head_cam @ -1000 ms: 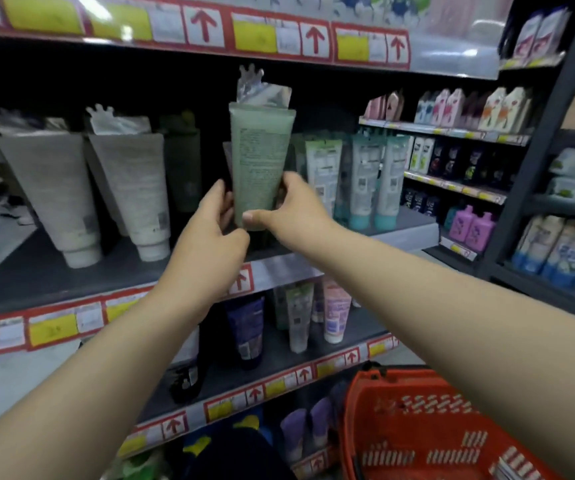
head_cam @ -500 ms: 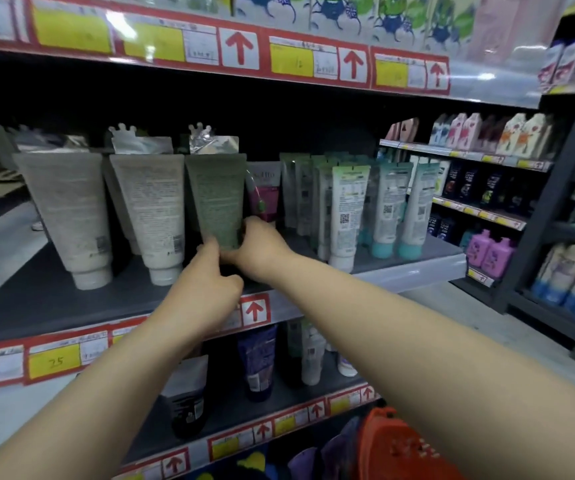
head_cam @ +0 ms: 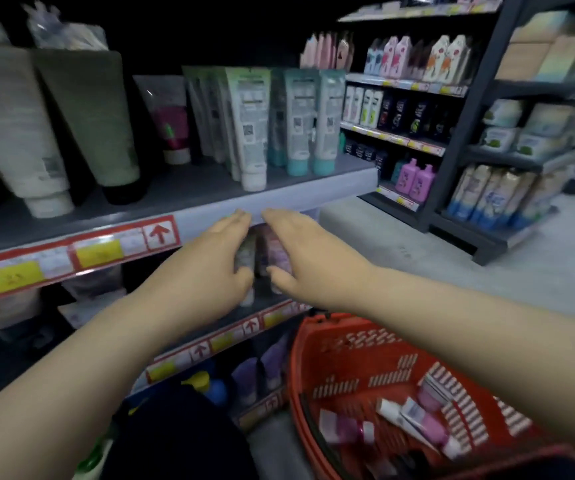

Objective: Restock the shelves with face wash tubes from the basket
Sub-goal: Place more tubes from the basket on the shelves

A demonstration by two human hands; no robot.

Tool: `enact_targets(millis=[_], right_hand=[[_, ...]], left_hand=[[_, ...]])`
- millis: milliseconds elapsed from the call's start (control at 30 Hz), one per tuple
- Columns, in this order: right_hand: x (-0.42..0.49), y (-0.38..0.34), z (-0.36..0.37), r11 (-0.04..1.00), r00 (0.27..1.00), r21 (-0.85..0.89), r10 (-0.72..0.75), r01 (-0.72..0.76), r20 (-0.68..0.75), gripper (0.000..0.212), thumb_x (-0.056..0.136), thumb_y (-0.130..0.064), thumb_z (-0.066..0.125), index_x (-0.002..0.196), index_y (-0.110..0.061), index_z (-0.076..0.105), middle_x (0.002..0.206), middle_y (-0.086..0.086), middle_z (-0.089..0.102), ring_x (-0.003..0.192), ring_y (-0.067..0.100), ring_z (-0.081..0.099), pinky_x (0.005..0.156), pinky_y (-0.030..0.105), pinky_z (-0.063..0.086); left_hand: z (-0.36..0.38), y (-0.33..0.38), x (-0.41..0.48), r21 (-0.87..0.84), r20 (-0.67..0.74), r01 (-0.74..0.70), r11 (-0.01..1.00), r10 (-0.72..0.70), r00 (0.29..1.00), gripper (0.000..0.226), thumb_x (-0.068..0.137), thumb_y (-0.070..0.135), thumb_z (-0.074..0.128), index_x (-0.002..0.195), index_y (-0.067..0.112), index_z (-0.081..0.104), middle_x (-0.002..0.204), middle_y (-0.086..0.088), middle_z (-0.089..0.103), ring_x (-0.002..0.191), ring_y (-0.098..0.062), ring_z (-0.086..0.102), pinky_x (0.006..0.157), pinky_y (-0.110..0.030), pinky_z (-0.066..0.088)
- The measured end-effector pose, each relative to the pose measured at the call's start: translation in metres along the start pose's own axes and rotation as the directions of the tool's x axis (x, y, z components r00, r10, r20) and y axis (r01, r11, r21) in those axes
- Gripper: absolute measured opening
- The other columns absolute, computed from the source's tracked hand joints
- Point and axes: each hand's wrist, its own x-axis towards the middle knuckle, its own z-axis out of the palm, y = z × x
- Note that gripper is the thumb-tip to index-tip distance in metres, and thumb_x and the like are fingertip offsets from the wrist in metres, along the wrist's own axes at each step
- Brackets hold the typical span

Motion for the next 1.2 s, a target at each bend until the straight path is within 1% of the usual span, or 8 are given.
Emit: enact_targets(millis=[100,333,600,733,833,1000,1133,1200], right_hand=[[-0.032,0.029,0.008,0.998,0.998,-0.046,0.047,-0.046,0.031,0.075,0.087,-0.025,0.057,0.148,-0.003,0.019,0.154,0.013,0.025,0.143,0.022,0.02,0.112,0.02,0.01],[-0.089,0.097,0.041,0.981,0.973,-0.063,0.192,-0.185,0.128,0.075,0.087,-0.025,0.057,0.148,-0.004,0.02,0.155,0.013,0.022,0.145,0.021,0.019,0.114,0.019,0.008],[-0.128,0.178,0.117,0.935,0.879,-0.064,0.349,-0.348,0.326,0.07,0.084,-0.028,0.059,0.143,-0.004,0.03,0.148,0.015,0.035,0.138,0.026,0.031,0.113,0.027,0.02],[-0.138,0.212,0.167,0.92,0.801,-0.083,0.375,-0.383,0.467,0.069,0.085,-0.028,0.059,0.142,-0.002,0.031,0.146,0.014,0.036,0.137,0.027,0.032,0.113,0.029,0.023],[-0.144,0.233,0.209,0.914,0.754,-0.076,0.373,-0.397,0.541,0.059,0.081,-0.025,0.06,0.133,-0.004,0.042,0.135,0.013,0.046,0.127,0.029,0.043,0.107,0.035,0.035],[-0.154,0.252,0.279,0.888,0.652,-0.035,0.363,-0.459,0.666,0.048,0.086,-0.03,0.056,0.126,-0.007,0.047,0.126,0.014,0.049,0.118,0.032,0.049,0.098,0.038,0.043],[-0.159,0.258,0.328,0.84,0.48,-0.009,0.319,-0.542,0.817,0.037,0.091,-0.021,0.051,0.124,-0.006,0.047,0.124,0.017,0.052,0.112,0.035,0.053,0.087,0.037,0.044],[-0.165,0.259,0.353,0.819,0.398,-0.017,0.297,-0.574,0.868,0.038,0.093,-0.017,0.05,0.129,-0.004,0.045,0.129,0.018,0.053,0.116,0.033,0.053,0.089,0.035,0.044]], left_hand=[[0.032,0.02,0.011,0.007,0.081,-0.076,0.997,0.075,0.994,0.073,0.088,0.017,0.05,0.151,0.014,0.013,0.159,-0.001,0.011,0.146,-0.008,0.011,0.111,-0.013,0.006],[0.121,0.058,0.043,0.034,0.279,-0.184,0.982,0.168,0.946,0.077,0.086,0.021,0.052,0.151,0.011,0.012,0.159,-0.007,0.011,0.147,-0.017,0.012,0.119,-0.033,0.016],[0.234,0.068,0.079,0.086,0.52,-0.204,0.975,0.13,0.844,0.077,0.088,0.029,0.052,0.151,0.011,0.012,0.159,-0.008,0.013,0.146,-0.021,0.015,0.118,-0.039,0.02],[0.294,0.061,0.092,0.144,0.656,-0.213,0.966,0.068,0.752,0.076,0.091,0.027,0.05,0.151,0.011,0.007,0.16,-0.008,0.006,0.147,-0.022,0.011,0.118,-0.041,0.018],[0.344,0.053,0.097,0.185,0.739,-0.202,0.962,0.0,0.674,0.072,0.092,0.024,0.048,0.151,0.01,0.009,0.159,-0.01,0.008,0.147,-0.024,0.013,0.117,-0.042,0.016],[0.416,0.046,0.089,0.171,0.829,-0.033,0.985,-0.126,0.545,0.059,0.089,0.025,0.054,0.142,0.01,0.032,0.144,-0.014,0.037,0.132,-0.033,0.039,0.105,-0.041,0.034],[0.483,0.033,0.069,0.164,0.911,0.123,0.979,-0.198,0.363,0.072,0.08,0.045,0.06,0.142,0.02,0.035,0.139,-0.004,0.049,0.124,-0.025,0.052,0.1,-0.034,0.044],[0.506,0.026,0.056,0.243,0.915,0.206,0.948,-0.295,0.274,0.067,0.088,0.031,0.054,0.147,0.021,0.024,0.14,-0.01,0.049,0.122,-0.028,0.053,0.101,-0.037,0.044]])
